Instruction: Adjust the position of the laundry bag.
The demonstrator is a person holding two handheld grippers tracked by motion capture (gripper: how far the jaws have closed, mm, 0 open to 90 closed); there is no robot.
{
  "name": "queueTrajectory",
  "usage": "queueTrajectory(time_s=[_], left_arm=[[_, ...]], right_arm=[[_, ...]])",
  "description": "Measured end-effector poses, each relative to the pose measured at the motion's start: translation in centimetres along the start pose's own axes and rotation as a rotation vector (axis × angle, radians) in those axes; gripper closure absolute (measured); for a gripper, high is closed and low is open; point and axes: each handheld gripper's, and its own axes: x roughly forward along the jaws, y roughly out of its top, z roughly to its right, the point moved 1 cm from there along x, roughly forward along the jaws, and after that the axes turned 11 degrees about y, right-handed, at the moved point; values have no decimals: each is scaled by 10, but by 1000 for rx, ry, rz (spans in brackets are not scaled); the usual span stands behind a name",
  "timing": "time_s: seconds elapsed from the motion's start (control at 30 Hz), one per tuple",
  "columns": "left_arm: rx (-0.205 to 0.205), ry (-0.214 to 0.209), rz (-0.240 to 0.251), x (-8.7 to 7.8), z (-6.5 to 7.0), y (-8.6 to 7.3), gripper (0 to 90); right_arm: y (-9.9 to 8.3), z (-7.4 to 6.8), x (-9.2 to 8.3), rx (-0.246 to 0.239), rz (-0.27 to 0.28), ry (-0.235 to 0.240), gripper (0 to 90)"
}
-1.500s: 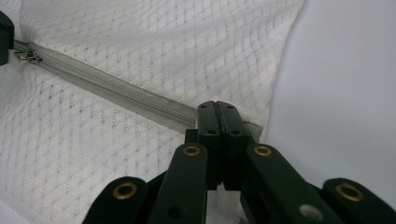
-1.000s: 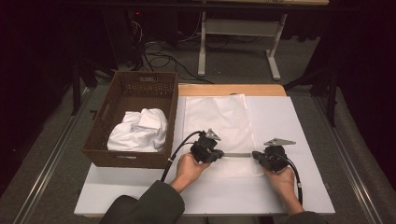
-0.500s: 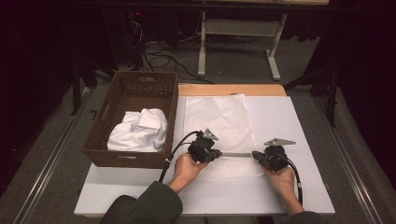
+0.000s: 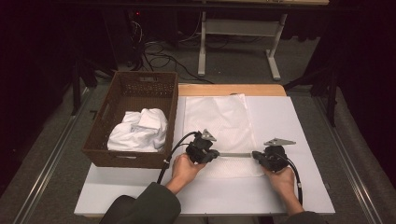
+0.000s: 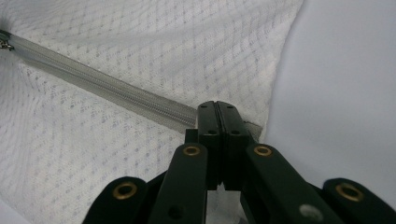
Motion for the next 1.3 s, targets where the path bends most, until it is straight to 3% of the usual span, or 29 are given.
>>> queueTrajectory(time_s=[0.73, 1.3], left_arm=[[22, 50, -17, -6, -5, -9, 861], [29, 85, -15, -12, -9, -16, 861]], right_arm=[[0, 0, 0, 13, 2, 3, 899], [1, -2, 0, -7, -6, -12, 899]])
